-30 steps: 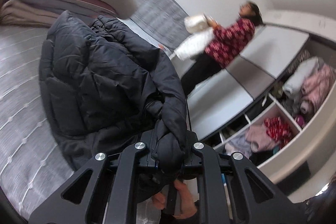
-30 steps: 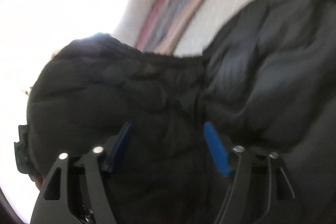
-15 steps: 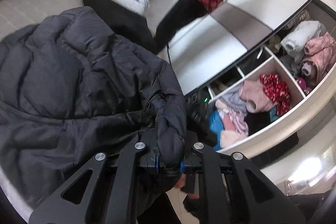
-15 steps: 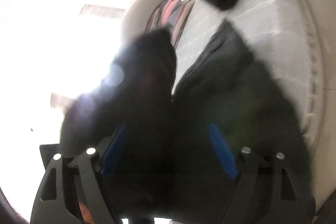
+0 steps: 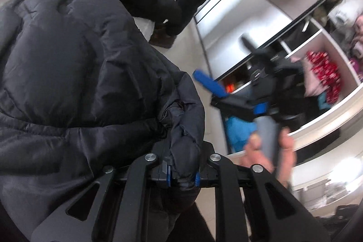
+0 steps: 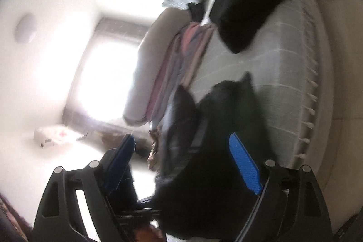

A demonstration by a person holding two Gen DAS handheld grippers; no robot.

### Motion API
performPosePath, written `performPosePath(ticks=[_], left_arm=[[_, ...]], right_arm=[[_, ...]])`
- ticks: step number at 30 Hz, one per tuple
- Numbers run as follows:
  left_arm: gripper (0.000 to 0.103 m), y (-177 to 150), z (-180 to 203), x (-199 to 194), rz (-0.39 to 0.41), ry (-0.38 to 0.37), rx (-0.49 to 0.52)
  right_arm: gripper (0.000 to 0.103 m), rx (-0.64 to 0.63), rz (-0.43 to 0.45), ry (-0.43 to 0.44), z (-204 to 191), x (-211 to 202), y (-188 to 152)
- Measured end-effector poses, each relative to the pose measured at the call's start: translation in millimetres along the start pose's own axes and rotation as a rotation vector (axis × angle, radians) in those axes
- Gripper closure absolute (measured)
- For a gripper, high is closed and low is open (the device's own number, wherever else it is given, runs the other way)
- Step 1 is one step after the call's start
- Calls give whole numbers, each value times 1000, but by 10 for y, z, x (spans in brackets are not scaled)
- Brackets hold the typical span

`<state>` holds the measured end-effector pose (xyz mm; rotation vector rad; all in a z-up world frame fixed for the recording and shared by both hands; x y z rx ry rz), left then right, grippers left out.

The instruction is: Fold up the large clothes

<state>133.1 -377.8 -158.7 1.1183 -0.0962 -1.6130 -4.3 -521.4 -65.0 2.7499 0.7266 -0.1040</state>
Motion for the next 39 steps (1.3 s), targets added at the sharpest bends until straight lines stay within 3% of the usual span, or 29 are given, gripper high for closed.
performPosePath(ticks=[8,15,19,39], left_arm=[[82,-134,61,191,-8,161,157],[69,-191,307,269,8,237,258],[62,-264,398,238,13,269,310],[52,-456,679,252,23,421,528]], right_arm=[[18,-73,-201,99,-540,231,-328],[18,-53,-349,67,-422,440,-591],[18,-38,-367,28,-247,480,-621],[18,20,-377,-9,288,477,-541]])
Point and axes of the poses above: each gripper's, at about its wrist camera, not at the fingertips, and x roughly the way its jaws point, z to its right, y to its top, the point moved 10 cm from there along x, roughly the way its jaws point, and after that the axes turned 9 degrees about z, right-handed, at the moved point
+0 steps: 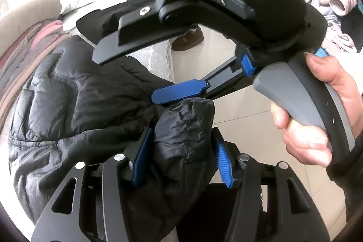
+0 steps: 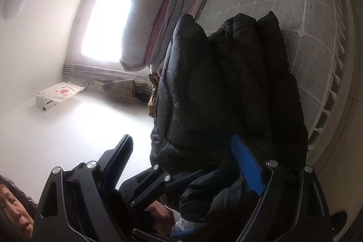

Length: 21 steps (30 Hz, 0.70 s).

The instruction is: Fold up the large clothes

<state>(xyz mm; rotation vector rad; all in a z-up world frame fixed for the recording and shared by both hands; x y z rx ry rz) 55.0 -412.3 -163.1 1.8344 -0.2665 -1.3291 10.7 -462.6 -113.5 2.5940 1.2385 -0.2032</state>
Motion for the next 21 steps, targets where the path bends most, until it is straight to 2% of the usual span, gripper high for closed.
performPosePath(ticks=[11,19,21], left_arm=[[46,-34,48,-131,10,25,41],[42,-205,133,-354,-3,-5,34],[42,-271,87,-484,3,-22,3]], right_arm=[[18,9,-13,-26,167,14,11],[18,19,-25,-48,251,63,25],[18,21,-27,-50,277,76,26]])
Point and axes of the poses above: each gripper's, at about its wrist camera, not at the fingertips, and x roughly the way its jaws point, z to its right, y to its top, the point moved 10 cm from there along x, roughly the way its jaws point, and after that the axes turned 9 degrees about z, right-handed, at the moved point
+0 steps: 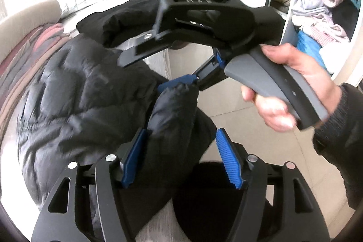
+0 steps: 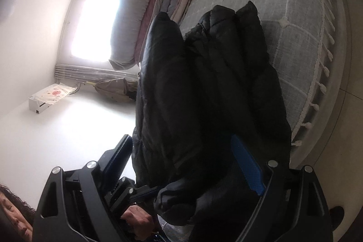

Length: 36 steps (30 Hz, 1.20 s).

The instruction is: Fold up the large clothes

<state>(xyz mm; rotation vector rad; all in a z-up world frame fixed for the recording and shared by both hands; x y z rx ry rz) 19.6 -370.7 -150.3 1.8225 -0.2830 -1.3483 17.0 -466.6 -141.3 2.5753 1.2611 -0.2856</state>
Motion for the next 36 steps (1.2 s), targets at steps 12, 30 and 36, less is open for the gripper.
performPosePath(ticks=[12,30,36], left_arm=[[36,-161,-1025,-819,161,-1,-435],[35,-462,-1962,-1017,234,50,-722],[35,-457,-1990,-992,229,54,-743]], right_arm=[[18,-21,91,8,-99,-278,97],[83,-305,-134,-33,-737,595,179],[94,-394,-40,-34,-923,369,57]])
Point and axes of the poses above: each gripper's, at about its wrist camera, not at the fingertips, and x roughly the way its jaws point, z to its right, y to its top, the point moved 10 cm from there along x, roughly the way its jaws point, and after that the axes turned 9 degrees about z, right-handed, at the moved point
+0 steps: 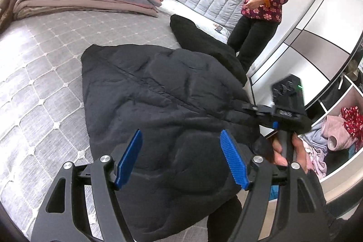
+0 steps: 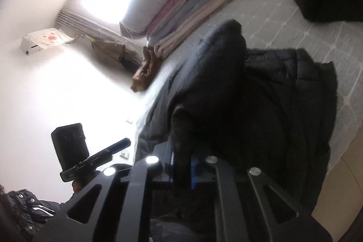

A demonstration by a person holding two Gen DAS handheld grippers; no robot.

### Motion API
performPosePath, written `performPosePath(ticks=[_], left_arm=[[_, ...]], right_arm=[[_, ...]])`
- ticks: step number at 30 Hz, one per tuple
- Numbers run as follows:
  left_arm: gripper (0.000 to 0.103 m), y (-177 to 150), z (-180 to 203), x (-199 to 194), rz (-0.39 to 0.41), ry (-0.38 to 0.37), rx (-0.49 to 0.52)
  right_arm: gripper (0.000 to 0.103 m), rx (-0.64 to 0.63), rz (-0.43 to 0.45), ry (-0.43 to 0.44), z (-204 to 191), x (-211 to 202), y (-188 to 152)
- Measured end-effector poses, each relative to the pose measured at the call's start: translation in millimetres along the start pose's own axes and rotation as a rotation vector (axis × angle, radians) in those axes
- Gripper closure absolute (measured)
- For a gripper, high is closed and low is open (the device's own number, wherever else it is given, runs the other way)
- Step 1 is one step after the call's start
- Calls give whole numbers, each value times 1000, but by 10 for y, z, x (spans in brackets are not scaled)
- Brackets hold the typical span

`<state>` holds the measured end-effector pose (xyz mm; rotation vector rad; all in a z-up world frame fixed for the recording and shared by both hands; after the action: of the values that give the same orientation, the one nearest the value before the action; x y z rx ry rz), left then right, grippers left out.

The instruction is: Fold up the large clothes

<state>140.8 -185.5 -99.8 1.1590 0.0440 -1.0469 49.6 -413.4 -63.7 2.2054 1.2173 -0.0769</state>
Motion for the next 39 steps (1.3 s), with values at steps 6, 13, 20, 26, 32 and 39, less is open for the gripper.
performPosePath(ticks=[6,13,20,26,32,39], left_arm=[[35,-2,35,112,-11,-2,16],[34,-134,139,449,-78,12,88],[27,-256,119,565,-116,37,127],[26,-302,90,588,-114,56,142],[24,-347,153,571,-103,81,199],[23,-386,207,558,-90,151,281]], right_arm=[[95,-43,141,-29,-89,-559,65],[94,256,113,-46,961,-476,-259],[50,294,305,-92,1019,-1040,-109],[30,56,280,-9,182,-858,230],[39,177,118,-113,755,-256,-52],[52,152,211,-142,571,-675,-97]])
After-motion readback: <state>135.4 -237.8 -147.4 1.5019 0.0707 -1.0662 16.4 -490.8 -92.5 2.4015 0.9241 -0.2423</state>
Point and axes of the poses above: each gripper's, at about its wrist camera, not at the fingertips, and x roughly the way its jaws point, z to its right, y to its top, the point moved 10 cm from there along x, roughly the way its jaws point, and after that the axes turned 9 degrees about z, right-handed, at the moved point
